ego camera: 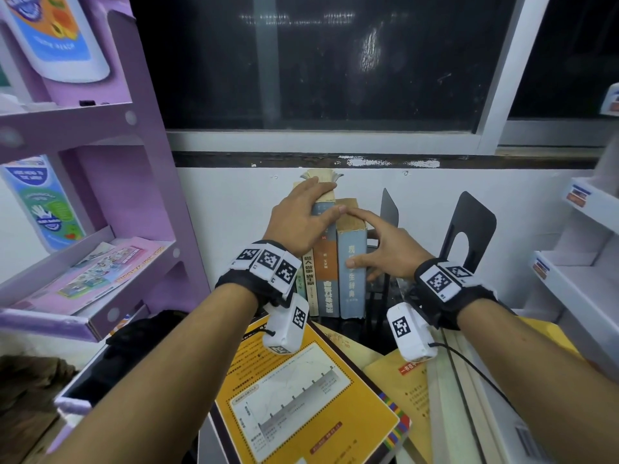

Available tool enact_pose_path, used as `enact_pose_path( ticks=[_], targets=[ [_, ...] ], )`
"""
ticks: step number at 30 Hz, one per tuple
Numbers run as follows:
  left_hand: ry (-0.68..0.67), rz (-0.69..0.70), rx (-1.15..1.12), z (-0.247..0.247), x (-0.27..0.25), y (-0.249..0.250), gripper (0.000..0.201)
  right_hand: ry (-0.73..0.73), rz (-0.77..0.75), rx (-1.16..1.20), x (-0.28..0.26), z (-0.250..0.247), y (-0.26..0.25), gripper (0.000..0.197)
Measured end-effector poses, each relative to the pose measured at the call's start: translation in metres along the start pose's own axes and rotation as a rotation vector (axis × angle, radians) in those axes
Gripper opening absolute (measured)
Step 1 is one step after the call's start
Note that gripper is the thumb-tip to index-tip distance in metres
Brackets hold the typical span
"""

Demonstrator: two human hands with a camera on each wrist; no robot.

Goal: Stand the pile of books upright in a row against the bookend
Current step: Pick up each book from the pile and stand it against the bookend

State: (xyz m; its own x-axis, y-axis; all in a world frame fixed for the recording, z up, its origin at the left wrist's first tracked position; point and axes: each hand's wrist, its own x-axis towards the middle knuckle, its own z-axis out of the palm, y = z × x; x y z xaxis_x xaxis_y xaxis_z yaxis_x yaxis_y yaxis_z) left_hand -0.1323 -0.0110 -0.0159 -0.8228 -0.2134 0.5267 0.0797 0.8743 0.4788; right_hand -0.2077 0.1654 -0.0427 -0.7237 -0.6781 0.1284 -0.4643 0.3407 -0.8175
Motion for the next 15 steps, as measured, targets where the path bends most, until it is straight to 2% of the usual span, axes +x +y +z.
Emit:
enact_pose_path(
  ticks=[4, 7, 11, 15],
  targets=[
    [-0.03, 0.004, -0.051, -0.002, -0.001, 0.0, 0.059, -0.036, 0.014, -0.171, 0.0, -0.002, -0.001, 0.112],
    [-0.015, 0.019, -0.129, -0.005, -0.006, -0.001, 0.051, -0.078, 0.066, -0.228, -0.003, -0.003, -0.001, 0.121],
    [0.016, 0.017, -0.164, -0.007, -0.021, 0.0, 0.051, -0.082, 0.108, -0.262, -0.011, -0.004, -0.005, 0.122],
    [0.016, -0.008, -0.155, -0.009, -0.032, 0.003, 0.051, -0.074, 0.121, -0.239, -0.023, -0.005, -0.017, 0.109]
  ],
)
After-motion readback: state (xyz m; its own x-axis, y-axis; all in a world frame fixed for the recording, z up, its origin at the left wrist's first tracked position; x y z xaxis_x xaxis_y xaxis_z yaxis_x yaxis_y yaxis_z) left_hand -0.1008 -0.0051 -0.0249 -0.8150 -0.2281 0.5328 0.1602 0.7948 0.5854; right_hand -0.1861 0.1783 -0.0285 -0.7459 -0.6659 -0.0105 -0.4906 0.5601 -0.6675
